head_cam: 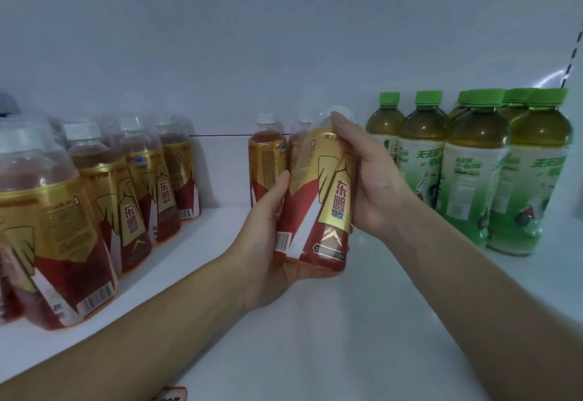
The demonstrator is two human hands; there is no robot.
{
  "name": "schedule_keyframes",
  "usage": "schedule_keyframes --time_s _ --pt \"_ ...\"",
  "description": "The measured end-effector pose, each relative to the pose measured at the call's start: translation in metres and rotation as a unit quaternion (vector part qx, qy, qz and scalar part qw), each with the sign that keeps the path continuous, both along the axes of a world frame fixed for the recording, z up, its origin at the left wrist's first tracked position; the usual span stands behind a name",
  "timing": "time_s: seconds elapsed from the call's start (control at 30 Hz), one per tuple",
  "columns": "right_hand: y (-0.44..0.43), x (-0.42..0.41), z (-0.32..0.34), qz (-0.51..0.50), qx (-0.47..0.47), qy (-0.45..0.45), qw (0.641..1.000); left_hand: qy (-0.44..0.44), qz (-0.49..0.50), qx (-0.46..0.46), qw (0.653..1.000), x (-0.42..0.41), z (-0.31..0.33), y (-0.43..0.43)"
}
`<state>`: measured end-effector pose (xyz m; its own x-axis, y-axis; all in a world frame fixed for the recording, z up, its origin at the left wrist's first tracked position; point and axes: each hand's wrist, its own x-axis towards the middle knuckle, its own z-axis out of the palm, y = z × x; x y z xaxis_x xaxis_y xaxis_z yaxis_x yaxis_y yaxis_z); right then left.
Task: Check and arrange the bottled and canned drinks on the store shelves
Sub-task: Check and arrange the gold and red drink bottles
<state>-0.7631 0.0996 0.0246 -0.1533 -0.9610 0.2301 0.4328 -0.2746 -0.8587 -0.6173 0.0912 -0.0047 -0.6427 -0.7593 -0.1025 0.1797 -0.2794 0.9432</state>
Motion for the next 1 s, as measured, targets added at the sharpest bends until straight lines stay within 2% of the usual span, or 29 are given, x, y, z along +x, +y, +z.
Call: schedule_keyframes --time_s 0.13,0.2,0.4,0.63,0.73,0.83,0.9,1.0 --pt "-0.004 0.000 0.000 -0.043 -0.047 0.002 0.998 0.038 0.093 -0.071 0.992 -0.017 0.003 -0.006" --pt "-0.006 0.001 -0.001 -0.058 -0.055 -0.002 0.997 0.022 0.091 -0.093 0.991 -0.016 -0.002 -0.007" --pt "0.002 0.002 -0.001 -0.012 0.000 0.025 1.000 0.025 -0.007 0.035 0.999 0.000 -0.003 -0.005" --pt "-0.004 0.001 0.000 -0.101 -0.081 0.042 0.991 0.012 0.052 -0.074 0.996 -0.010 -0.006 -0.006" --pt "-0.006 0.002 -0.001 -0.086 -0.075 0.041 0.993 0.023 0.053 -0.035 0.998 -0.007 -0.006 -0.012" --pt "-0.002 0.001 0.000 -0.037 -0.057 0.036 0.997 0.033 -0.038 0.048 0.998 0.001 -0.005 -0.008" --pt "-0.001 0.001 0.001 -0.029 -0.033 0.034 0.998 0.020 -0.061 0.047 0.997 0.002 -0.006 -0.005" --pt "-0.001 0.001 0.001 -0.073 -0.056 0.045 0.995 0.011 0.036 -0.028 0.999 -0.012 0.000 -0.013"
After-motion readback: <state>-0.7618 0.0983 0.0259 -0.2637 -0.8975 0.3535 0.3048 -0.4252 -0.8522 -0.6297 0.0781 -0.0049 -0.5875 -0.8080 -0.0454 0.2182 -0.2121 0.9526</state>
